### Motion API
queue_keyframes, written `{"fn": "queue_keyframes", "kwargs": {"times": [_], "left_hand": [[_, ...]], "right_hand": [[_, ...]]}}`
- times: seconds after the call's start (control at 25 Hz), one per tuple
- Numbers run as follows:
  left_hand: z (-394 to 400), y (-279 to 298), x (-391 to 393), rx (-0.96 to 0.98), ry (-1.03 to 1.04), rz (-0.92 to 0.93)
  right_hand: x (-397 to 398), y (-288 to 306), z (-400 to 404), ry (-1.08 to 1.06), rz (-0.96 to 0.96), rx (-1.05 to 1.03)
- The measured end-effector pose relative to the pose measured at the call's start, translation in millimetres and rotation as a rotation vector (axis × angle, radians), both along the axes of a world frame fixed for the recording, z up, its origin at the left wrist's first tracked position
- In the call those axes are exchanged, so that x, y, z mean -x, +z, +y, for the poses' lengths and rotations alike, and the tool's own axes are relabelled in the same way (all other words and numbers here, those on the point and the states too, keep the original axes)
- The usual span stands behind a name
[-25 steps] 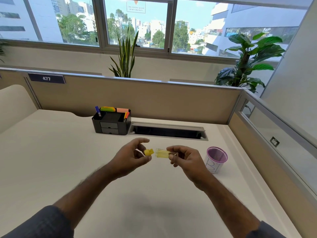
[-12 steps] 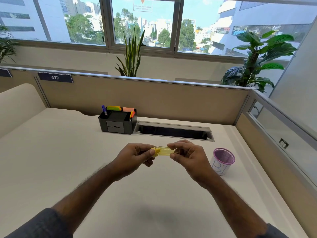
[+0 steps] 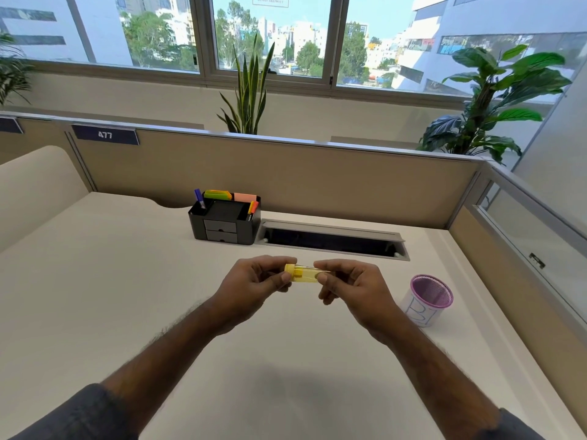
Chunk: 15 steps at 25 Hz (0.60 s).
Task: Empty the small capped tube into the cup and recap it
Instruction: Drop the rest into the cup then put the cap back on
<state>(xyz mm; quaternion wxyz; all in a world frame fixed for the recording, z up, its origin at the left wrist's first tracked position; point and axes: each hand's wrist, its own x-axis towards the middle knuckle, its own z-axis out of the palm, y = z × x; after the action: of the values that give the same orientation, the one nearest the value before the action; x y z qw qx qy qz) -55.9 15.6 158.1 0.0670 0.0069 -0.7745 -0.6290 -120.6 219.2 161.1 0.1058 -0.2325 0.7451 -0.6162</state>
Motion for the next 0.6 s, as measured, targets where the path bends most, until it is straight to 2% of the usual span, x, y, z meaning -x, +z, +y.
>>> {"fn": "queue_keyframes", "kwargs": {"times": [0.28,0.6], "left_hand": [[-21.9,-7.2,15.3,0.076,0.034,0.062],[-62.8,-21.5,35.8,0.147,0.055,0.021]], "right_hand": [[16.7,-2.8,-23.9,0.013,-0.045,0.011],[35.6,-12.6,-67.3,0.012,-0.100,-0.027]]}}
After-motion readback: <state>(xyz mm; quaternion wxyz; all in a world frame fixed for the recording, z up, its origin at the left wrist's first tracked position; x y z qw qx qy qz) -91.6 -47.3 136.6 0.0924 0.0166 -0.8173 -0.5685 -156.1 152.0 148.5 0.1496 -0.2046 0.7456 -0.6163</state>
